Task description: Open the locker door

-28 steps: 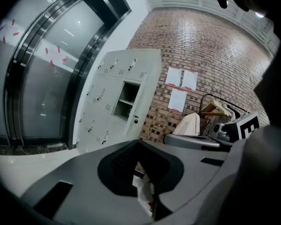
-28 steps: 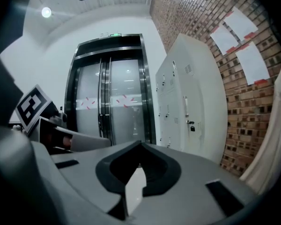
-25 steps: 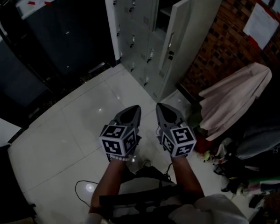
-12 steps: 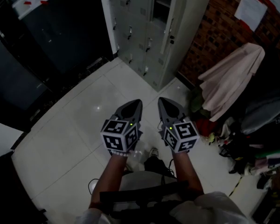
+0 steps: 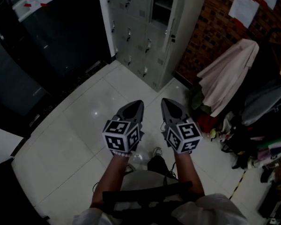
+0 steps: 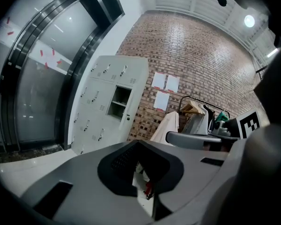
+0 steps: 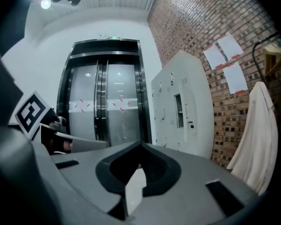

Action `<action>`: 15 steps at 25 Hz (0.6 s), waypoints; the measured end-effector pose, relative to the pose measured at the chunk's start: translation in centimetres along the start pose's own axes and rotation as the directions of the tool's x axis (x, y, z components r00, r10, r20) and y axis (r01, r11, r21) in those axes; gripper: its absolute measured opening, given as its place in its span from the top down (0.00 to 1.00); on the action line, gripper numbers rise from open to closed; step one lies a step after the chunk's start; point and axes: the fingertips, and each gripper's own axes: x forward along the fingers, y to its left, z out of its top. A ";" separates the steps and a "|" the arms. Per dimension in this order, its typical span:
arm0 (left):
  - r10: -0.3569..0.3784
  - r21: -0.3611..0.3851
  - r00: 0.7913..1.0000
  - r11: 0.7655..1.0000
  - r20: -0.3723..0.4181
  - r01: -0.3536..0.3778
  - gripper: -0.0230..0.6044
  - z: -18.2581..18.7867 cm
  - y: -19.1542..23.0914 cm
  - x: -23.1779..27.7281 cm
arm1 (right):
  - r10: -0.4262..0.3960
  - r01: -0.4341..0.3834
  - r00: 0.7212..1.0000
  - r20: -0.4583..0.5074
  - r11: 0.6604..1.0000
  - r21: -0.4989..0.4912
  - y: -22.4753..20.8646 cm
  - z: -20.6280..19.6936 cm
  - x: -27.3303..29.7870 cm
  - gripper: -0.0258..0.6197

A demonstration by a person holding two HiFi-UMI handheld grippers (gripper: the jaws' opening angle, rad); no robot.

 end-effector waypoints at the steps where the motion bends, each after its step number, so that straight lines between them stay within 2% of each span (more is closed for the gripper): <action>1: 0.002 -0.002 1.000 1.000 0.004 -0.002 0.98 0.1 0.2 -0.3 | 0.004 -0.004 1.000 0.003 1.000 -0.003 0.4 0.1 0.1 0.96; 8: 0.015 -0.020 1.000 1.000 0.025 -0.015 0.98 0.9 1.4 -1.6 | 0.036 -0.036 0.999 0.006 0.999 -0.029 2.2 0.8 1.2 0.96; 15: 0.017 -0.026 0.999 1.000 0.040 -0.016 0.98 1.7 1.7 -1.3 | 0.049 -0.049 0.999 0.000 0.998 -0.046 2.2 1.4 1.9 0.96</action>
